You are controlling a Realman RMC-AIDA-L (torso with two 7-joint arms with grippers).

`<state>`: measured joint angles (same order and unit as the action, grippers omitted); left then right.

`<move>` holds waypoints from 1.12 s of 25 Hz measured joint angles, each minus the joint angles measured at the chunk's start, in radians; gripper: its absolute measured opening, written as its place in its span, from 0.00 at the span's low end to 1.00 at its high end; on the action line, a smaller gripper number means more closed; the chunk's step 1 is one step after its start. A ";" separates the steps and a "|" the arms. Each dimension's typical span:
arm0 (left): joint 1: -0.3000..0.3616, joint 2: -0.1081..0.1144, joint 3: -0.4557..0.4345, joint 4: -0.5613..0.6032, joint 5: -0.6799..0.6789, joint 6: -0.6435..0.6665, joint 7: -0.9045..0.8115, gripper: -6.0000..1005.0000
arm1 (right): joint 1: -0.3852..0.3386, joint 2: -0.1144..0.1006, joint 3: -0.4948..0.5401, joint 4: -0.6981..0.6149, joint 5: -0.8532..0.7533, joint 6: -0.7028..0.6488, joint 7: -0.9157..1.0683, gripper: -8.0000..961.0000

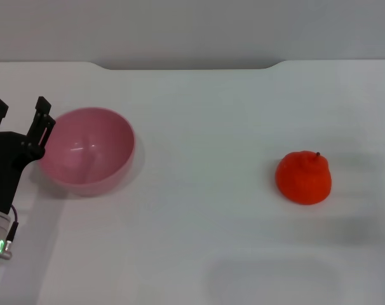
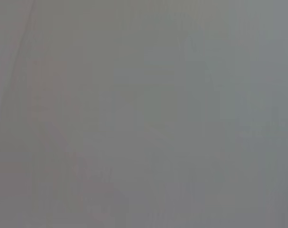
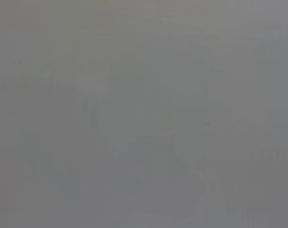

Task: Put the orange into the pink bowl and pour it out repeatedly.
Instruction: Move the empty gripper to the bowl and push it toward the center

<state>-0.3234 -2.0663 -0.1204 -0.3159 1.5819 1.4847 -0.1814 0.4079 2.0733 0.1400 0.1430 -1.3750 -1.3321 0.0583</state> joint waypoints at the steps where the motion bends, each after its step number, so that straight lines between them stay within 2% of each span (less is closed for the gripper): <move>1: 0.000 0.000 0.001 0.000 0.000 0.000 0.000 0.80 | 0.000 0.000 0.001 0.000 0.001 0.000 0.000 0.63; 23: -0.001 0.005 0.003 0.004 0.000 0.000 0.000 0.80 | -0.004 0.005 0.001 0.004 0.003 0.033 0.000 0.63; 28: -0.033 0.013 -0.010 0.012 0.000 0.039 -0.033 0.80 | 0.008 0.005 0.000 0.006 0.001 0.072 0.000 0.63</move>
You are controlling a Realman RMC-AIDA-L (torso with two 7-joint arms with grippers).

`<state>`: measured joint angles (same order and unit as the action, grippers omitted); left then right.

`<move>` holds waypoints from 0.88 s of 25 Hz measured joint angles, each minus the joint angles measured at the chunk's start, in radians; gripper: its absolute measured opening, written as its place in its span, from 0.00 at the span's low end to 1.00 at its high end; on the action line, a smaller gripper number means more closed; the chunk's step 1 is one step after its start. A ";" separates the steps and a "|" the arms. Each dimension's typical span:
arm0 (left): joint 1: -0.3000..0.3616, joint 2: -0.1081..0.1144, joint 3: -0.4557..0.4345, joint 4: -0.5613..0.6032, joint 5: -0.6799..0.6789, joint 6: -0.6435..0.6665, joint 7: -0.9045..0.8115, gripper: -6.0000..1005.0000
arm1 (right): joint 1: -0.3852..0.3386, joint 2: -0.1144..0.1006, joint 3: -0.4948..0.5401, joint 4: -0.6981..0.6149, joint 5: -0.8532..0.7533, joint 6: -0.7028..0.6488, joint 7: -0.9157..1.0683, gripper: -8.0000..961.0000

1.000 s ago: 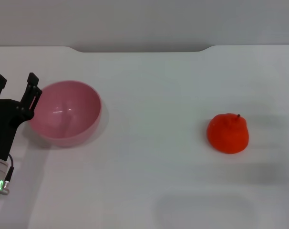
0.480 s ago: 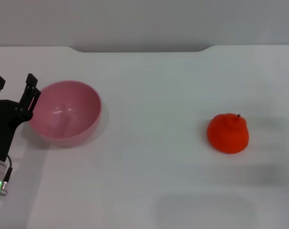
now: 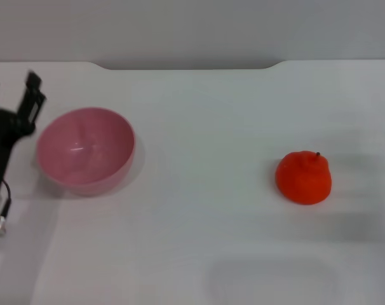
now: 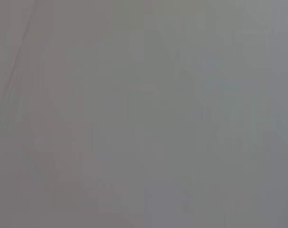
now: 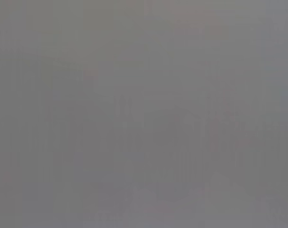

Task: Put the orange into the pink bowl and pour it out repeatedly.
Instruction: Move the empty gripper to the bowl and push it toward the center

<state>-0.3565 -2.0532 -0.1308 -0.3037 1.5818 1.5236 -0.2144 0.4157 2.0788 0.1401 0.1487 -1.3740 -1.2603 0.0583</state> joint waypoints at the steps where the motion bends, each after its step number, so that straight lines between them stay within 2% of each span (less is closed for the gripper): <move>1: 0.000 0.000 0.000 0.000 0.000 0.000 0.000 0.80 | 0.001 0.000 0.000 0.000 0.000 0.004 0.000 0.63; 4: -0.019 0.002 -0.010 0.020 0.000 0.023 -0.032 0.80 | 0.000 0.001 0.000 0.004 0.000 0.009 0.000 0.63; 6: -0.076 0.003 -0.016 0.131 -0.001 0.061 -0.191 0.80 | -0.005 0.002 0.000 0.006 0.001 0.010 0.000 0.63; 7: -0.083 0.003 -0.014 0.147 -0.001 0.058 -0.210 0.80 | -0.008 0.003 0.000 0.007 0.002 0.010 0.000 0.63; 11: -0.120 0.004 0.059 0.261 0.001 0.012 -0.336 0.80 | -0.021 0.004 0.001 0.014 0.003 0.021 0.000 0.63; 16: -0.156 0.003 0.247 0.518 0.002 -0.032 -0.640 0.80 | -0.025 0.004 0.003 0.014 0.004 0.056 0.000 0.63; 19: -0.157 0.003 0.365 0.675 0.002 -0.041 -0.826 0.80 | -0.027 0.004 0.004 0.013 0.004 0.063 0.000 0.63; 20: -0.150 0.003 0.448 0.775 0.002 -0.056 -0.939 0.80 | -0.026 0.004 0.004 0.013 0.004 0.063 0.000 0.63; 21: -0.148 0.003 0.467 0.796 0.002 -0.060 -0.965 0.80 | -0.025 0.004 0.005 0.013 0.004 0.063 0.000 0.63; 22: -0.139 0.004 0.522 0.854 0.002 -0.074 -1.030 0.80 | -0.024 0.004 0.005 0.014 0.004 0.063 0.000 0.63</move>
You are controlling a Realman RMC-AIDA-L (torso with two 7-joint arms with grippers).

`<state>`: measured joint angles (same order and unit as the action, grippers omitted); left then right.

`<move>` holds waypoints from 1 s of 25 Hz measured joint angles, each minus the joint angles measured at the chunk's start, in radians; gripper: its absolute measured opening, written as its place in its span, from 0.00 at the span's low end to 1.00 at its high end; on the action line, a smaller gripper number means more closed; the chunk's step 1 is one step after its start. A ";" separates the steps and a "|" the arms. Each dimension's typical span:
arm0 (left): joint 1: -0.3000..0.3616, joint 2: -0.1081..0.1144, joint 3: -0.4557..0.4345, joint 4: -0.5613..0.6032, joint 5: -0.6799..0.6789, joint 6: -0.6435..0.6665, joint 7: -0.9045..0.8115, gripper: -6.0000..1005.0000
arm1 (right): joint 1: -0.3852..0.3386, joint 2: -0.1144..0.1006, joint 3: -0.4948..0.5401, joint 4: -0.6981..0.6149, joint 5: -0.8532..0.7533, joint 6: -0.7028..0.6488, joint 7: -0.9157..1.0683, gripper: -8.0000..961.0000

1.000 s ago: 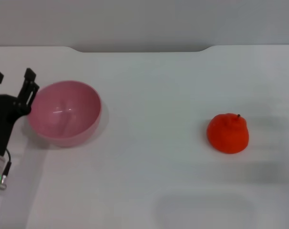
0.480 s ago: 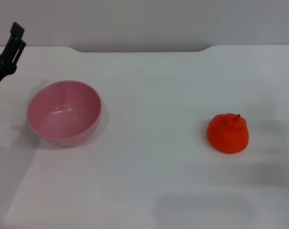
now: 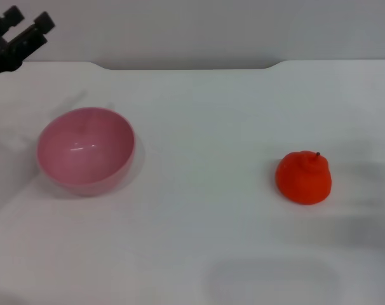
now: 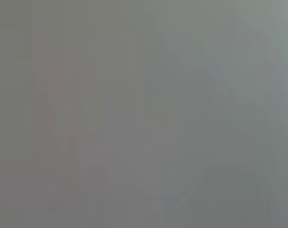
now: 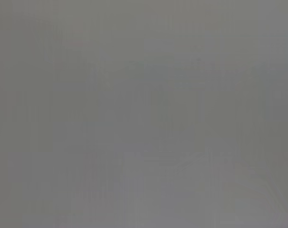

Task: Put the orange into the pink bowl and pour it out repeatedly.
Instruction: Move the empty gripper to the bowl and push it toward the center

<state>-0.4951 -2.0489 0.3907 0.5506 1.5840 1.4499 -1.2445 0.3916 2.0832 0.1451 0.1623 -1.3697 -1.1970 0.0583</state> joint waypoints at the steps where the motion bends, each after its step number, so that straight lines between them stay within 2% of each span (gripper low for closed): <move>1: 0.014 0.002 0.062 0.066 0.000 -0.020 -0.070 0.80 | 0.001 0.000 0.000 0.000 0.000 0.000 0.000 0.63; 4: 0.075 0.020 0.273 0.286 0.021 -0.125 -0.296 0.80 | 0.004 0.000 0.001 0.000 0.000 0.003 0.000 0.63; 7: 0.139 0.032 0.426 0.494 0.122 -0.231 -0.501 0.80 | 0.005 0.000 0.001 0.000 0.000 0.010 0.000 0.63; 9: 0.168 0.025 0.463 0.599 0.209 -0.269 -0.591 0.80 | 0.005 0.000 0.001 0.000 0.000 0.012 0.000 0.63; 12: 0.197 -0.004 0.488 0.760 0.391 -0.295 -0.725 0.80 | 0.004 0.000 0.001 0.000 0.000 0.015 0.000 0.63; 15: 0.212 -0.006 0.550 0.855 0.543 -0.287 -0.871 0.80 | 0.004 0.000 0.001 0.000 0.000 0.022 0.000 0.63; 20: 0.232 -0.008 0.674 0.960 0.718 -0.234 -1.013 0.80 | 0.005 0.000 0.001 0.000 0.000 0.025 0.000 0.63; 25: 0.222 -0.009 0.748 0.967 0.804 -0.177 -1.095 0.79 | 0.007 0.000 0.001 0.003 0.000 0.025 0.000 0.63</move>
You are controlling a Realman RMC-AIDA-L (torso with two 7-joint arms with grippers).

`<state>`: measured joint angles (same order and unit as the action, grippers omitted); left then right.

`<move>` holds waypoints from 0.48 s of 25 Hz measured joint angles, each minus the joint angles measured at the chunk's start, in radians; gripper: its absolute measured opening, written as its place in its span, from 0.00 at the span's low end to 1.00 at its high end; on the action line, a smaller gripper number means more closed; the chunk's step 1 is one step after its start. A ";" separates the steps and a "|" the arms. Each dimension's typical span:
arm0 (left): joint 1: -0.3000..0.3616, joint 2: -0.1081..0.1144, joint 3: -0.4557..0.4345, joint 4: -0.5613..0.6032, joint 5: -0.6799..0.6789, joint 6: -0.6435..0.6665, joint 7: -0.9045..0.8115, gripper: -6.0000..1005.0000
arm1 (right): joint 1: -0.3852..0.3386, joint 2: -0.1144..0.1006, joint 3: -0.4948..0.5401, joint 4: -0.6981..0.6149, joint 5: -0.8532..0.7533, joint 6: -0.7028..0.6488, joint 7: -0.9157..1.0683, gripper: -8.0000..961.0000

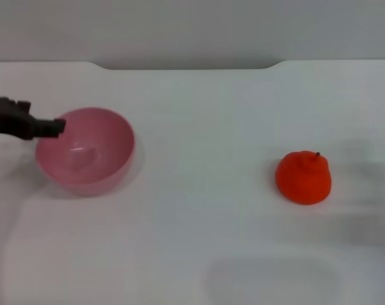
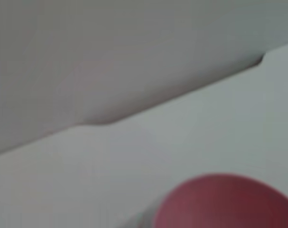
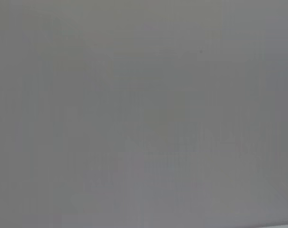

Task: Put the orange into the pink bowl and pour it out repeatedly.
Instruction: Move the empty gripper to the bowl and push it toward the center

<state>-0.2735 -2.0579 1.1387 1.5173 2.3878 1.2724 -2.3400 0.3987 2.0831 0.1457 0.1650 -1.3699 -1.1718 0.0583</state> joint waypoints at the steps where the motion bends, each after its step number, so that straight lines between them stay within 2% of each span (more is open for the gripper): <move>1: -0.002 -0.001 0.007 -0.007 0.009 0.000 -0.008 0.79 | 0.000 0.000 0.000 0.002 0.000 0.000 0.000 0.63; 7: -0.011 -0.002 0.034 -0.064 0.027 -0.048 -0.043 0.79 | 0.002 0.000 -0.003 0.004 -0.004 0.000 0.000 0.63; 12: -0.044 0.000 0.027 -0.142 0.028 -0.099 -0.060 0.78 | -0.003 0.000 -0.007 0.005 -0.005 0.000 0.000 0.63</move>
<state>-0.3174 -2.0582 1.1657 1.3754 2.4153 1.1736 -2.3998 0.3959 2.0831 0.1385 0.1704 -1.3747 -1.1718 0.0583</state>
